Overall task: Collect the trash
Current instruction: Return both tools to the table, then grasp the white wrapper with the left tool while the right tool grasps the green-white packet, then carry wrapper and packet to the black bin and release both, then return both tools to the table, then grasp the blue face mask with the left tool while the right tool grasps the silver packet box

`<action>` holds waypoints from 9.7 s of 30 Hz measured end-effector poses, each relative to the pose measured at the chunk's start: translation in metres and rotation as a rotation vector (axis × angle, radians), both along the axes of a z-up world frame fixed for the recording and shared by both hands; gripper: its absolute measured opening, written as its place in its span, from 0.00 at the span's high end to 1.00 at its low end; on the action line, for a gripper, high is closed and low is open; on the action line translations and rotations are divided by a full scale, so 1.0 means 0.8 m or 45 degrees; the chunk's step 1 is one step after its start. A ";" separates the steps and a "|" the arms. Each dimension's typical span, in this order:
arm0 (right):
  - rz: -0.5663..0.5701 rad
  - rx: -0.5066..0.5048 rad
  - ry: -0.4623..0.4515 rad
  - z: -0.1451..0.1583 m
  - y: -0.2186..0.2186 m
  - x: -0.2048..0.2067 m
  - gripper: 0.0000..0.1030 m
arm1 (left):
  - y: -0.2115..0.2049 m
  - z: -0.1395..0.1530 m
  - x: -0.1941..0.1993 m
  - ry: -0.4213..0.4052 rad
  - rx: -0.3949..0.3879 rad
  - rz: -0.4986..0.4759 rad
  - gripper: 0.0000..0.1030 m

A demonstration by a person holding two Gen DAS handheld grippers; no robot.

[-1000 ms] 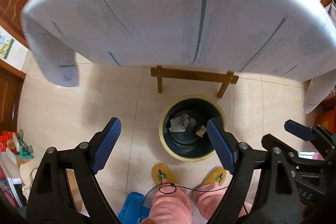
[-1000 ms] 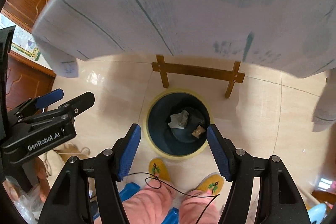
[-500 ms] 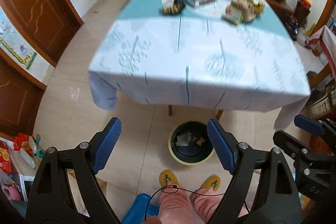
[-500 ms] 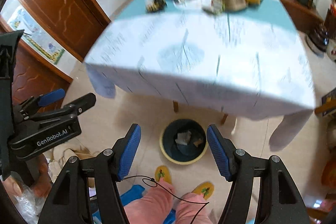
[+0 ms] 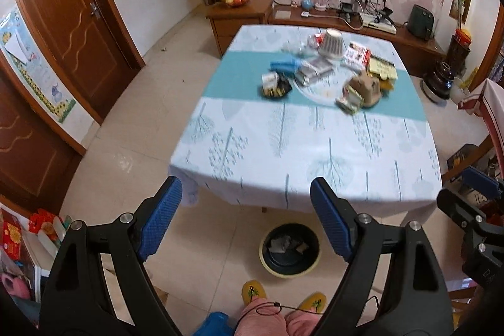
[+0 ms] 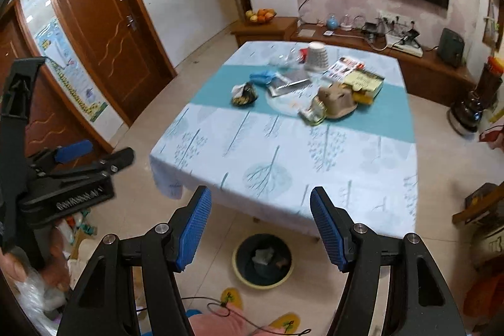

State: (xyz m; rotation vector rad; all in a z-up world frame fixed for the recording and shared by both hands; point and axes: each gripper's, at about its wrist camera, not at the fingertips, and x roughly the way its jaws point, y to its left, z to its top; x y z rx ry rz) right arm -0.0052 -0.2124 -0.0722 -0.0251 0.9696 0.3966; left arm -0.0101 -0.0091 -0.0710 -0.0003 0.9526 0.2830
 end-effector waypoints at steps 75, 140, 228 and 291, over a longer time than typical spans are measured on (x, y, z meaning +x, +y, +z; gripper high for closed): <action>-0.433 0.037 0.154 -0.314 0.075 0.388 0.95 | 0.099 -0.288 0.471 0.232 -0.197 -0.411 0.30; -0.070 -0.147 0.659 -0.668 0.046 -0.020 0.95 | -0.016 -0.645 0.003 0.572 -0.278 -0.199 0.27; -0.367 0.132 0.023 0.001 0.033 0.246 0.27 | 0.102 -0.025 0.293 0.007 -0.185 -0.329 0.13; -0.720 0.050 0.538 -0.364 0.156 0.660 0.27 | 0.143 -0.275 0.570 0.362 -0.430 -0.540 0.28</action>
